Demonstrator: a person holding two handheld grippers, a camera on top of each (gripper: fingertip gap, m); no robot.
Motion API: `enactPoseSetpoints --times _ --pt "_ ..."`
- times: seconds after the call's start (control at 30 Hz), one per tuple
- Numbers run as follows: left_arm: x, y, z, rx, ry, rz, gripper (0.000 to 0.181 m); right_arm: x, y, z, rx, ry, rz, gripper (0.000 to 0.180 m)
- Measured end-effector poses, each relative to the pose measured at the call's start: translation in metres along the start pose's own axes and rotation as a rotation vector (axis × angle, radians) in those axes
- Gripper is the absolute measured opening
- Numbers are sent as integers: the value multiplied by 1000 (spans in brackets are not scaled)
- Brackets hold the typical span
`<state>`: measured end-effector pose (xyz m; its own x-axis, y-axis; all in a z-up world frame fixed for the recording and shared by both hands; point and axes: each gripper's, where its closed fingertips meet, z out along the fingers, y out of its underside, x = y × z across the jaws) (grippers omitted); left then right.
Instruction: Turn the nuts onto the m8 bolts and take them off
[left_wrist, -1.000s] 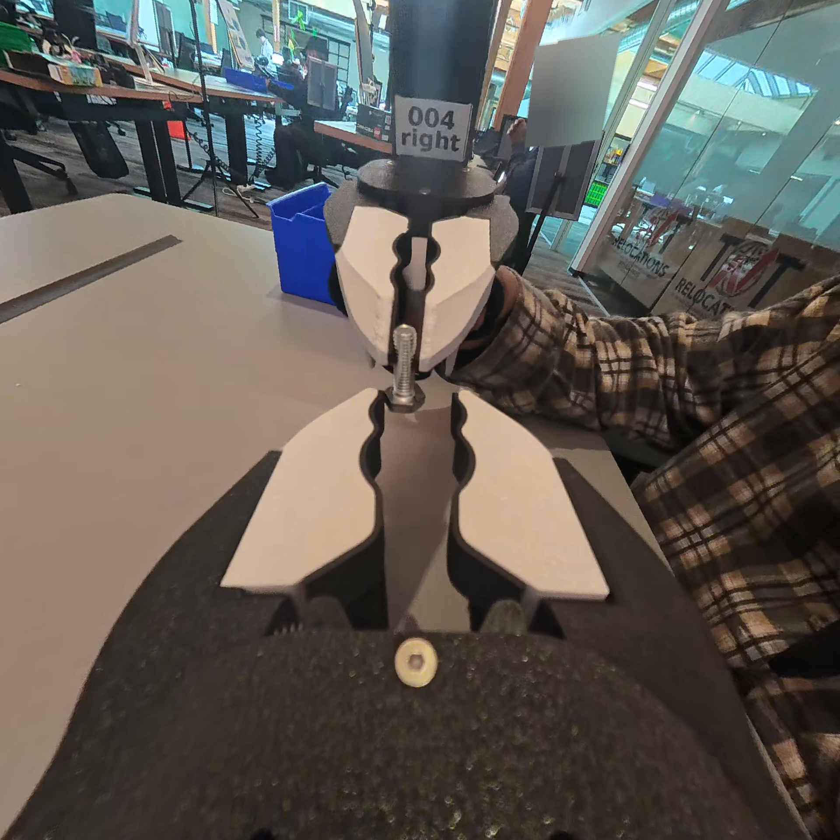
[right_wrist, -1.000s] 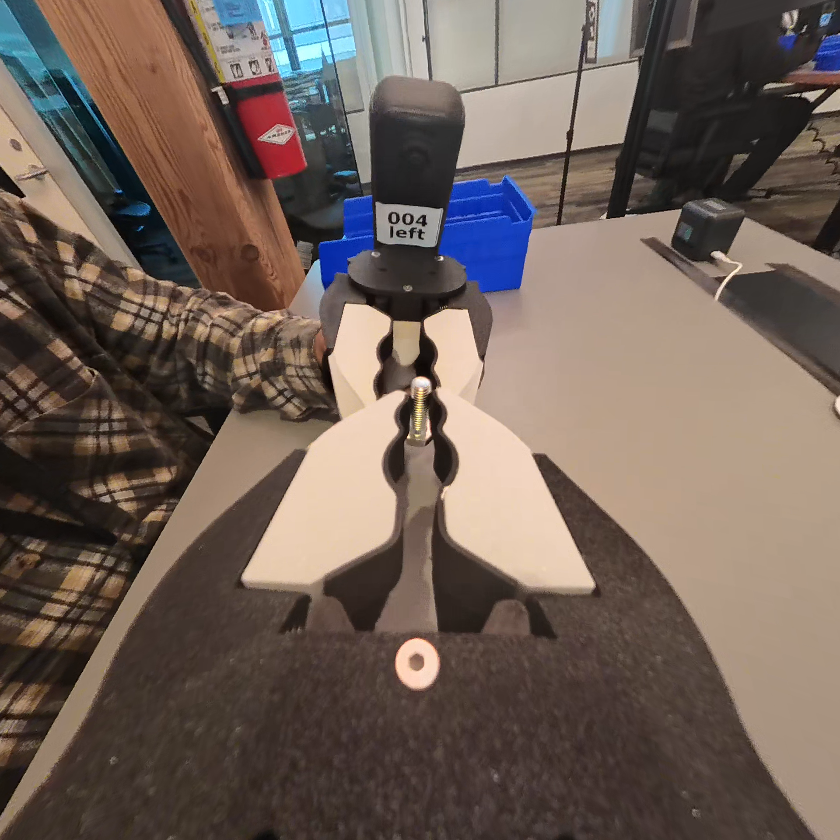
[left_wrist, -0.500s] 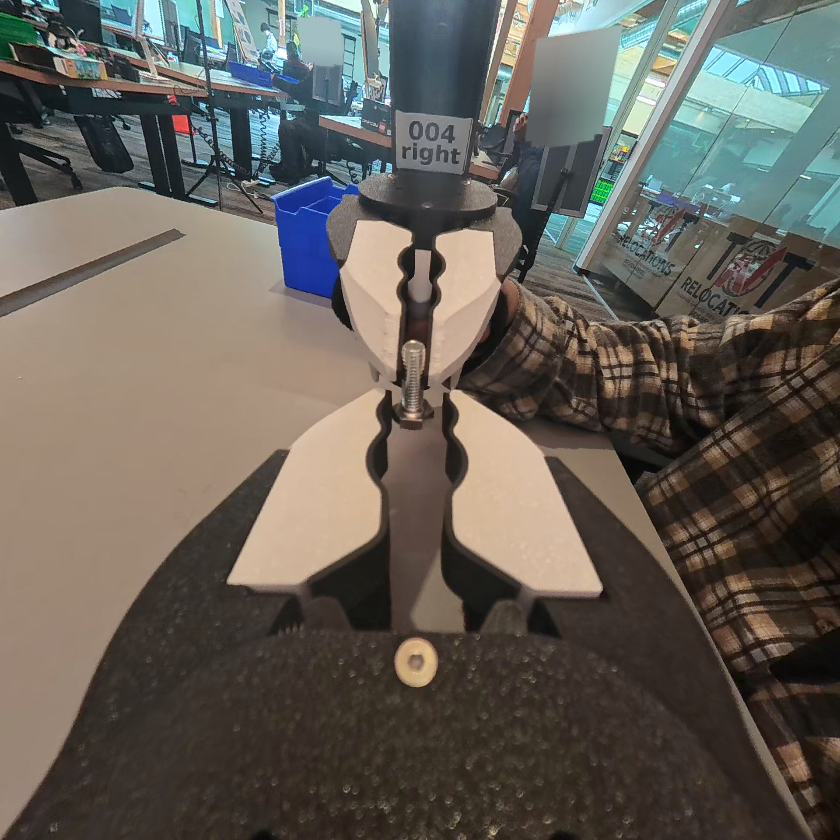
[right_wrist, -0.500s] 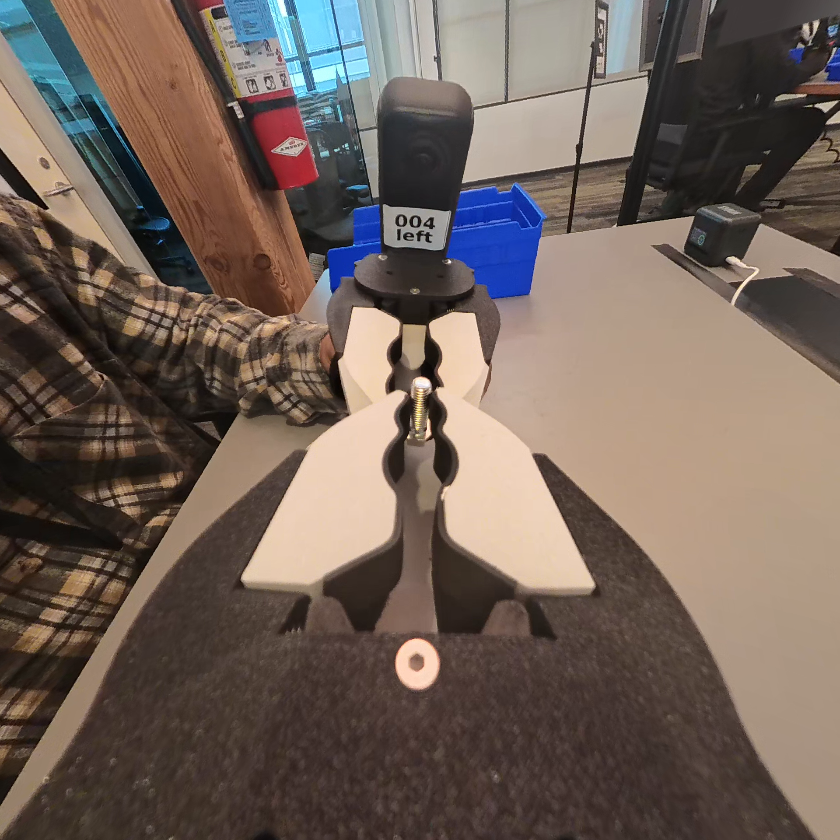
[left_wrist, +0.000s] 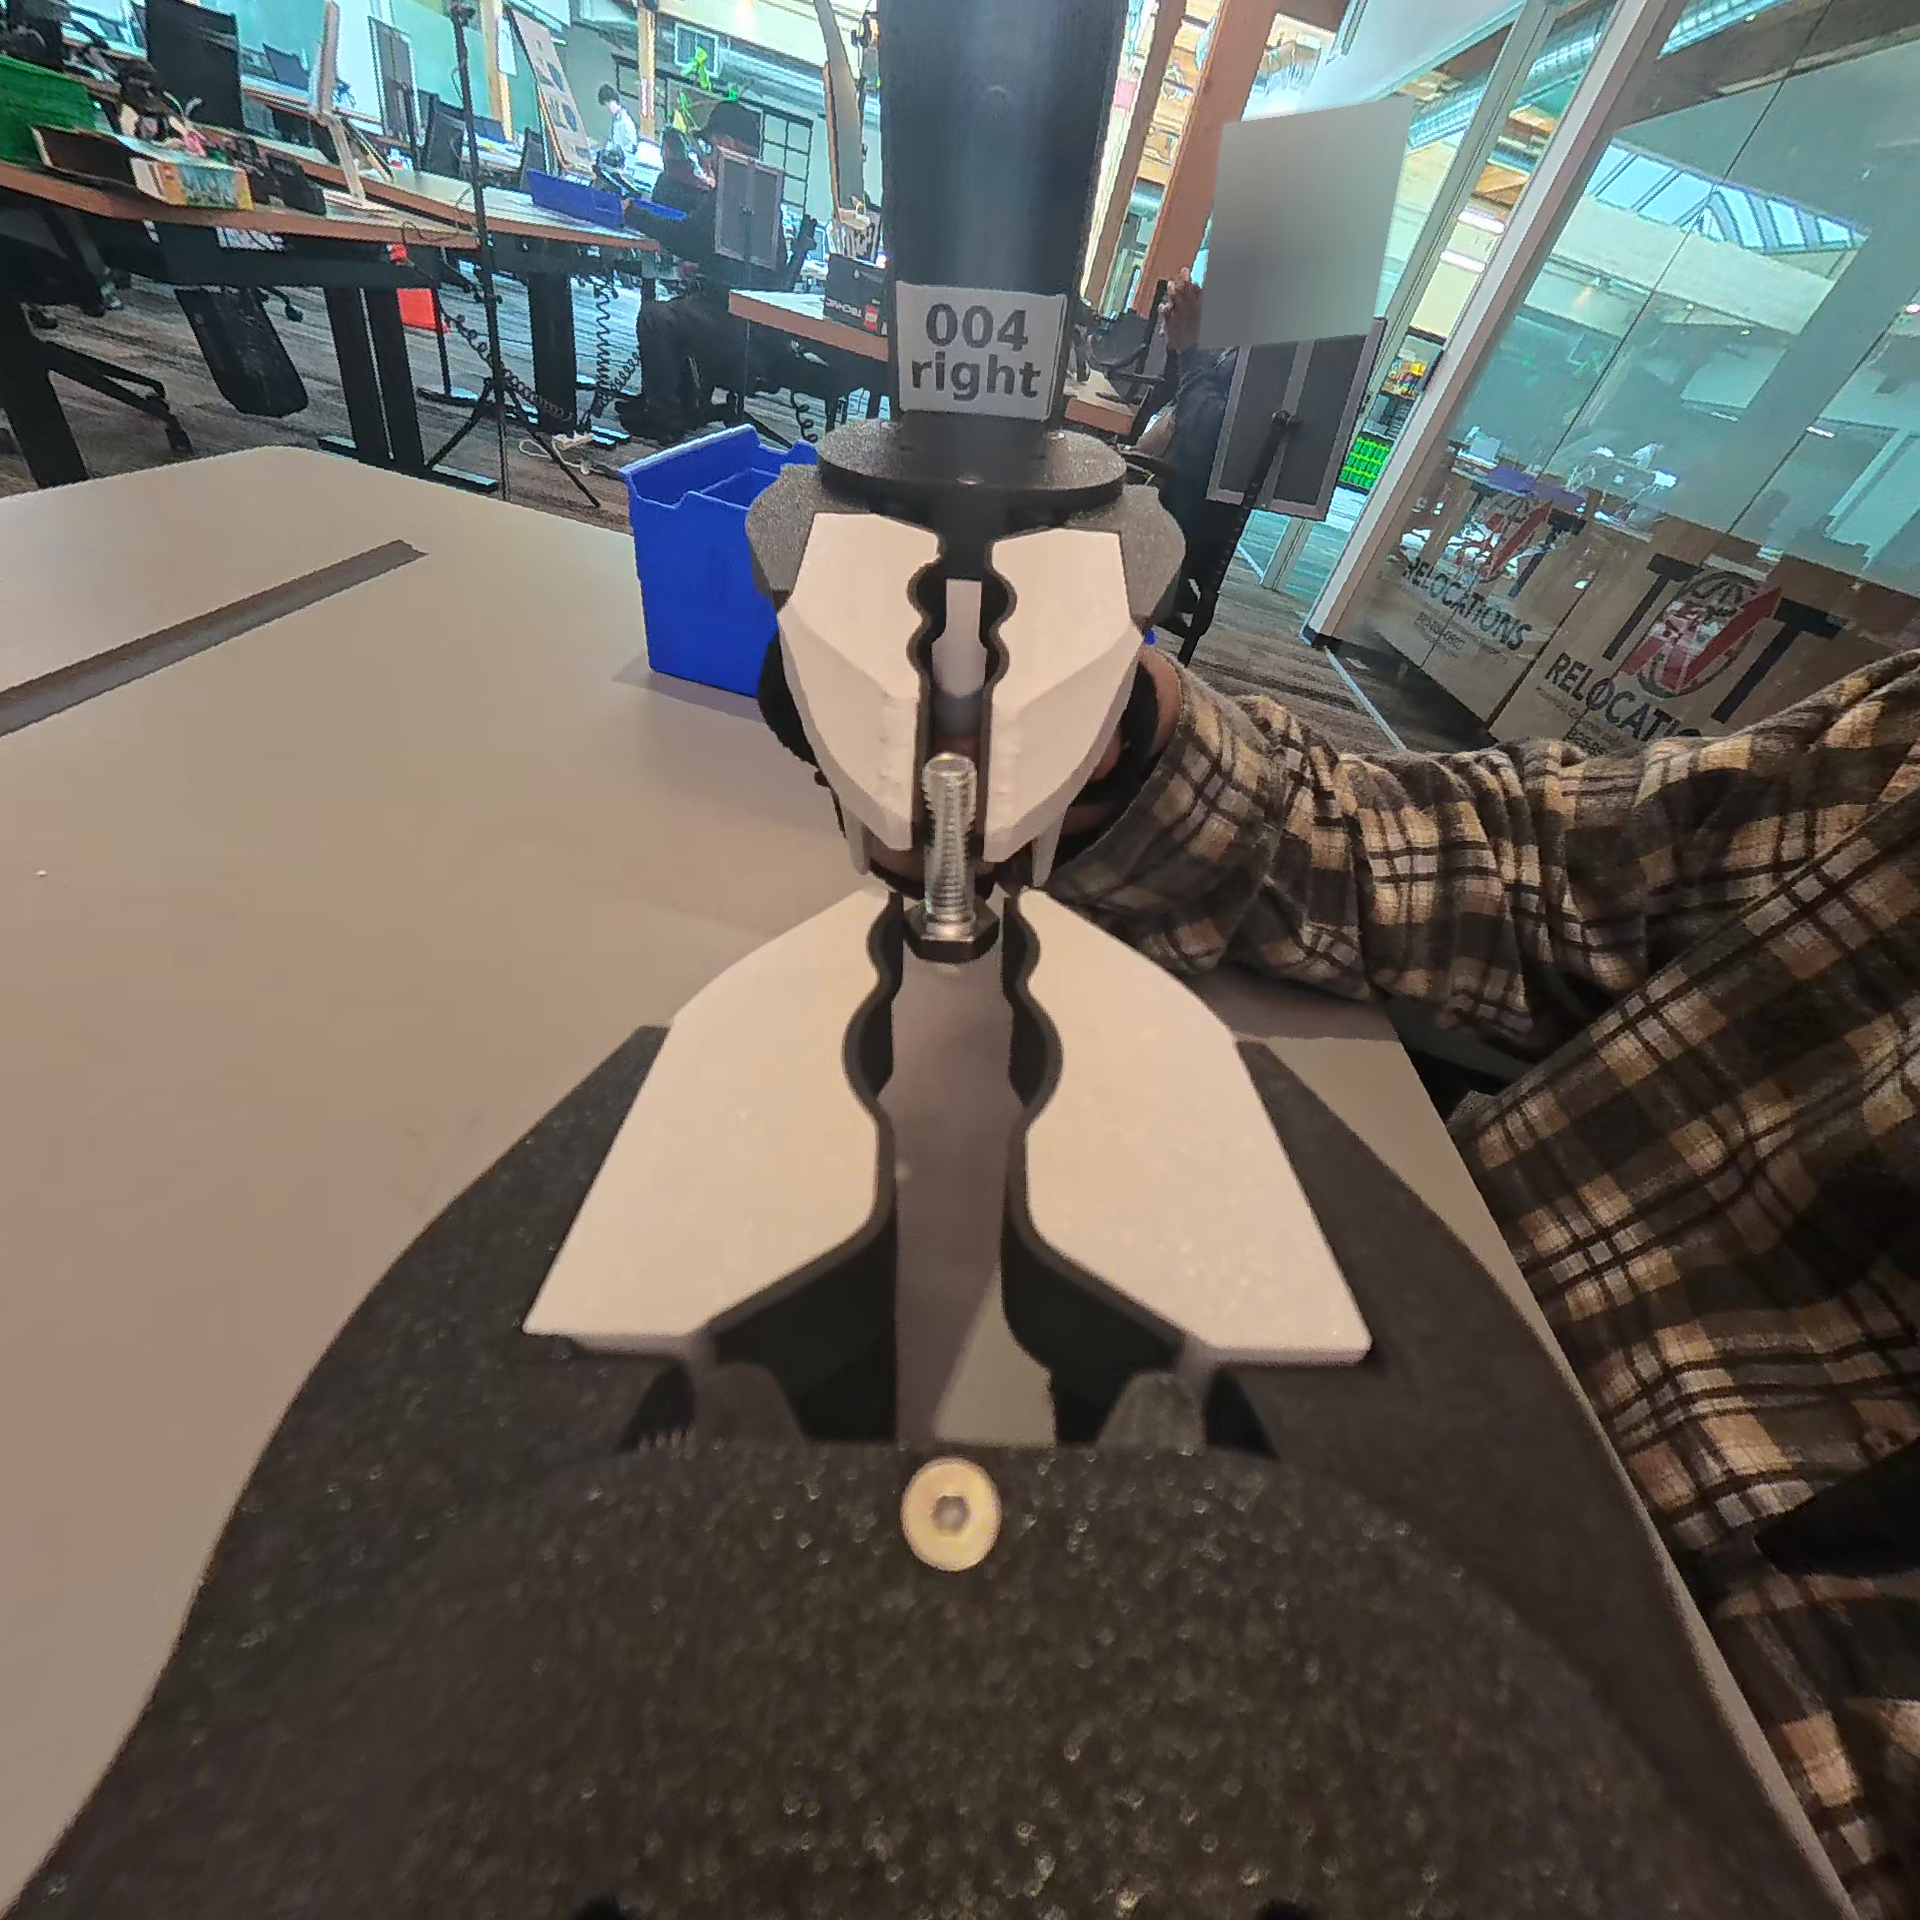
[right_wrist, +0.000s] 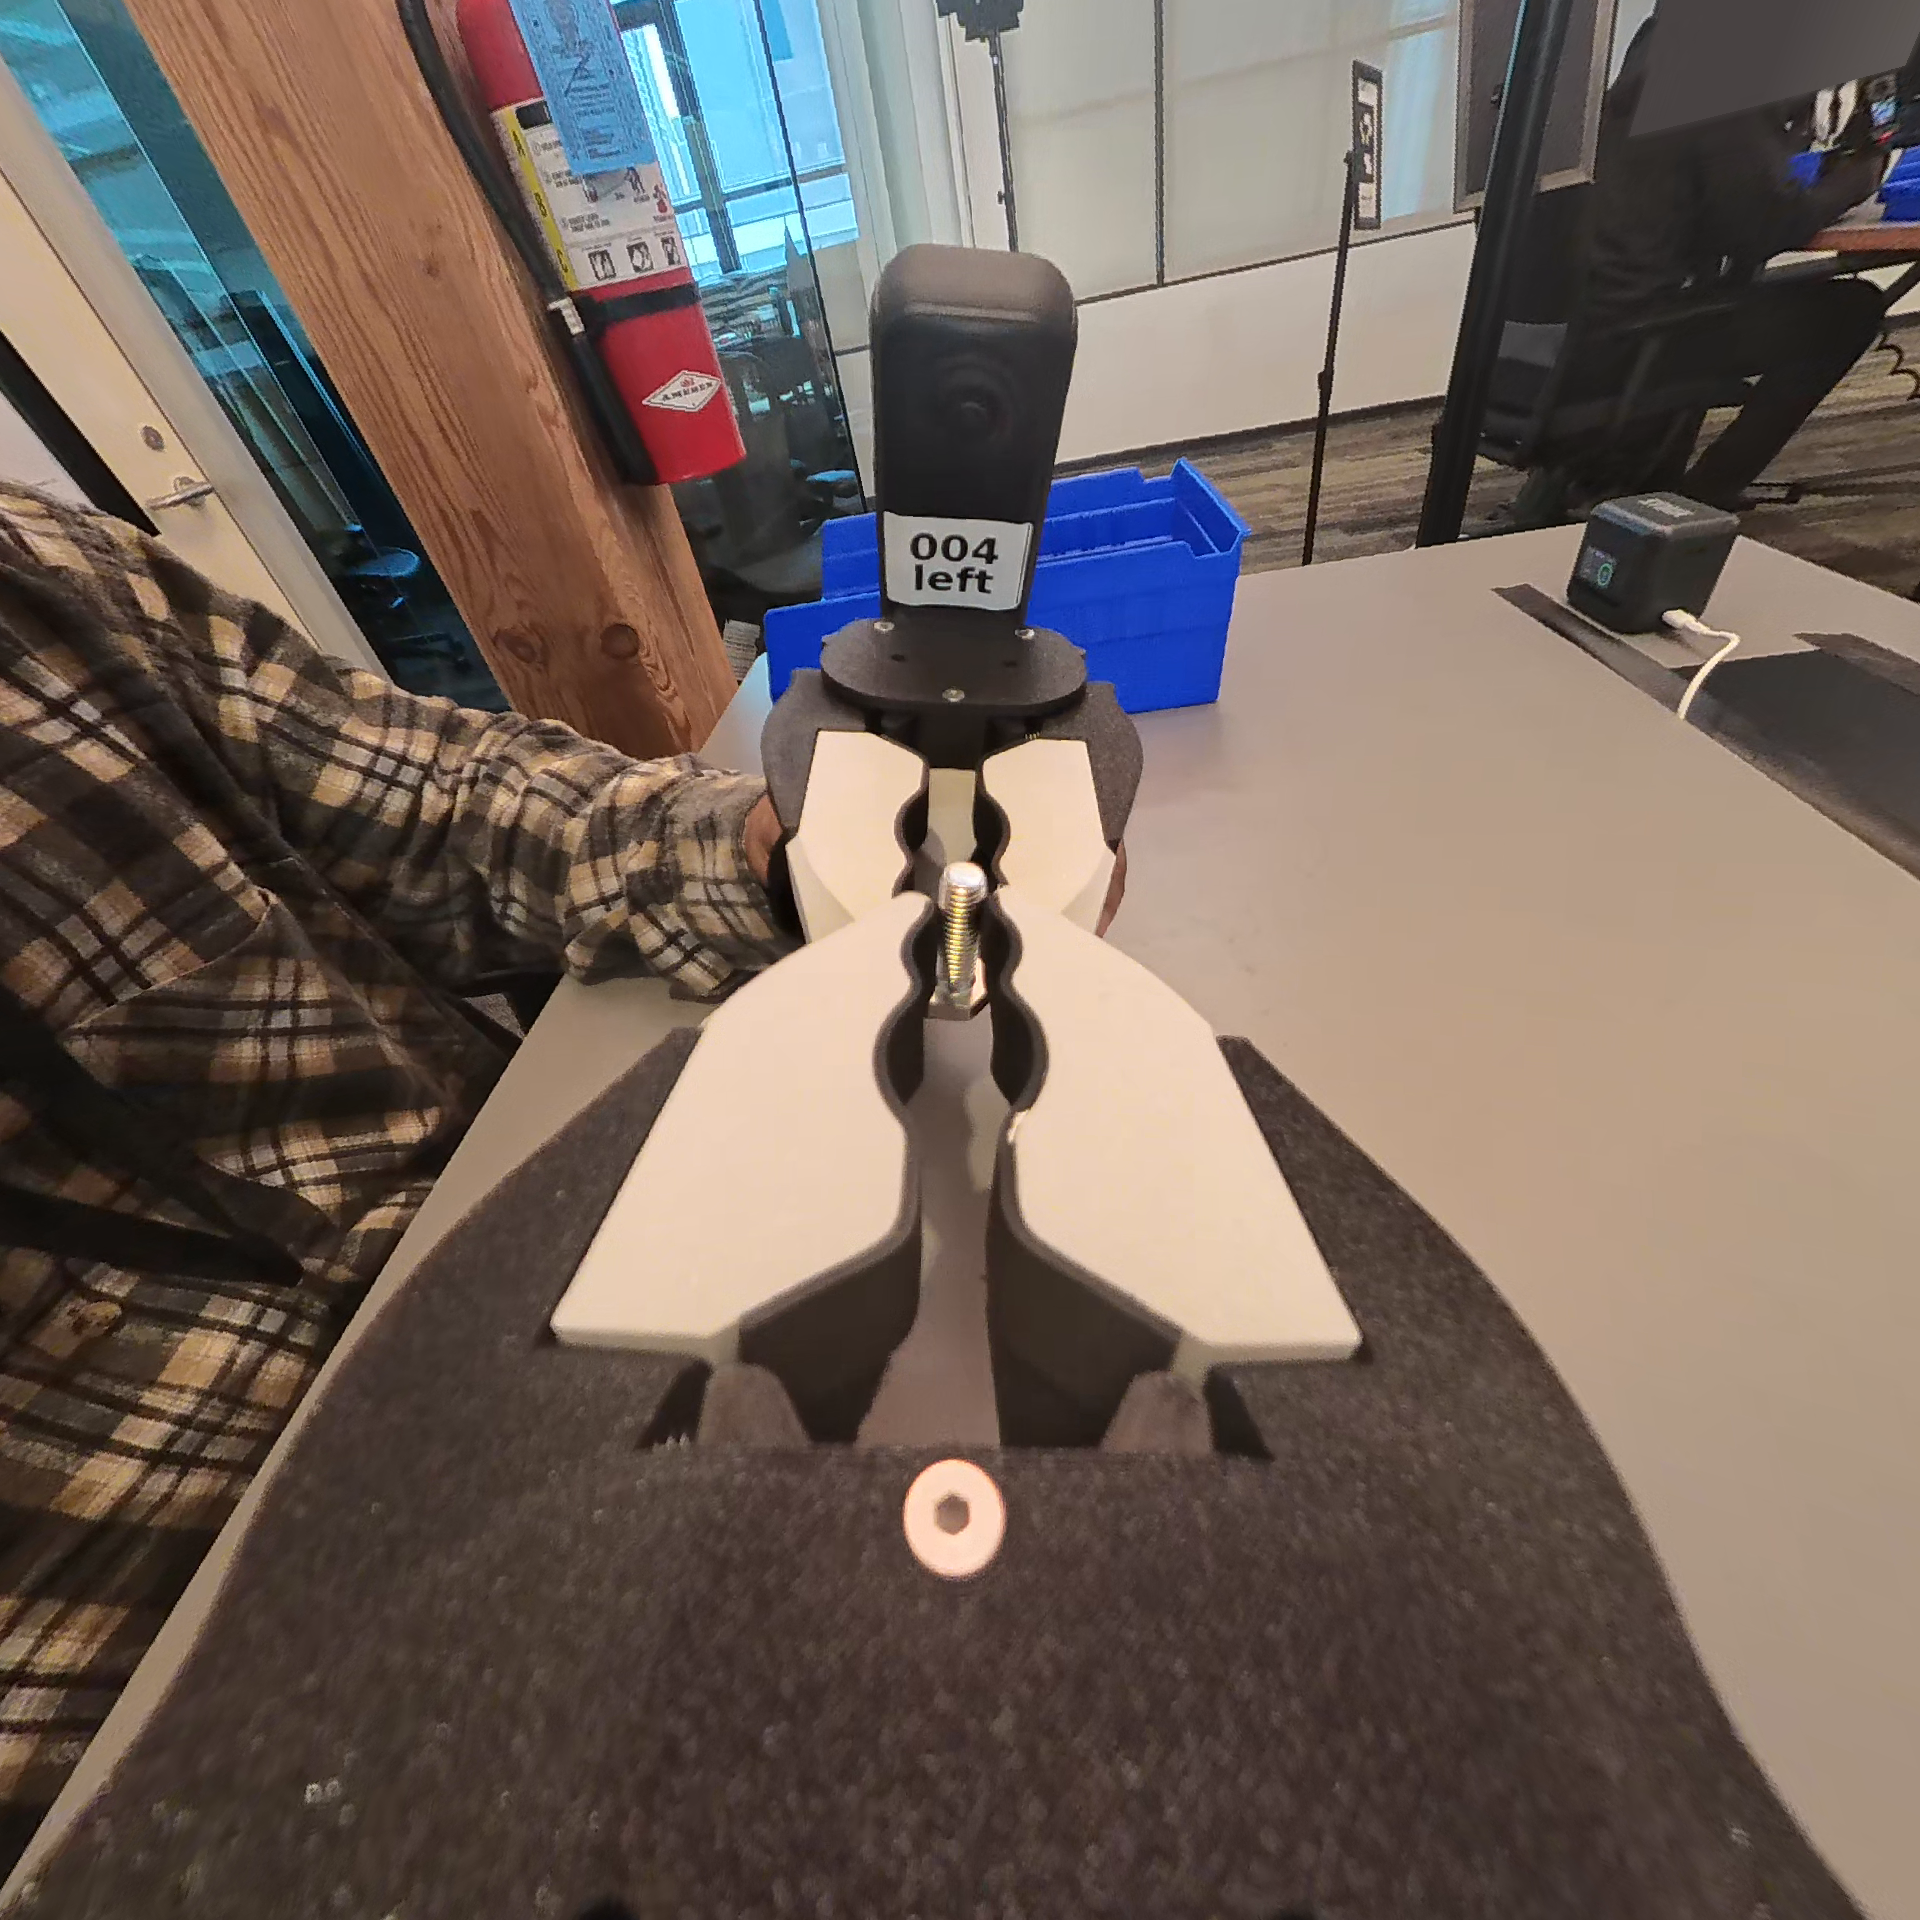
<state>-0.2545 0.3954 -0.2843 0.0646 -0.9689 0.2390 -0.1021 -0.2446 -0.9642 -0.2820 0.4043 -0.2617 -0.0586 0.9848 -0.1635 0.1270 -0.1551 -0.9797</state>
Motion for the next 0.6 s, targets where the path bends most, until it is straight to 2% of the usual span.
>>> enactPoseSetpoints --times 0.47,0.53,0.6 --pt "1 -3 -1 21 -16 7 16 -2 -4 0 37 -12 -8 8" --pt "1 -8 -4 51 -12 -1 16 3 -7 -1 64 16 -2 26" --pt "-3 -16 -14 77 -29 -3 16 7 -9 -5 86 52 -8 35"
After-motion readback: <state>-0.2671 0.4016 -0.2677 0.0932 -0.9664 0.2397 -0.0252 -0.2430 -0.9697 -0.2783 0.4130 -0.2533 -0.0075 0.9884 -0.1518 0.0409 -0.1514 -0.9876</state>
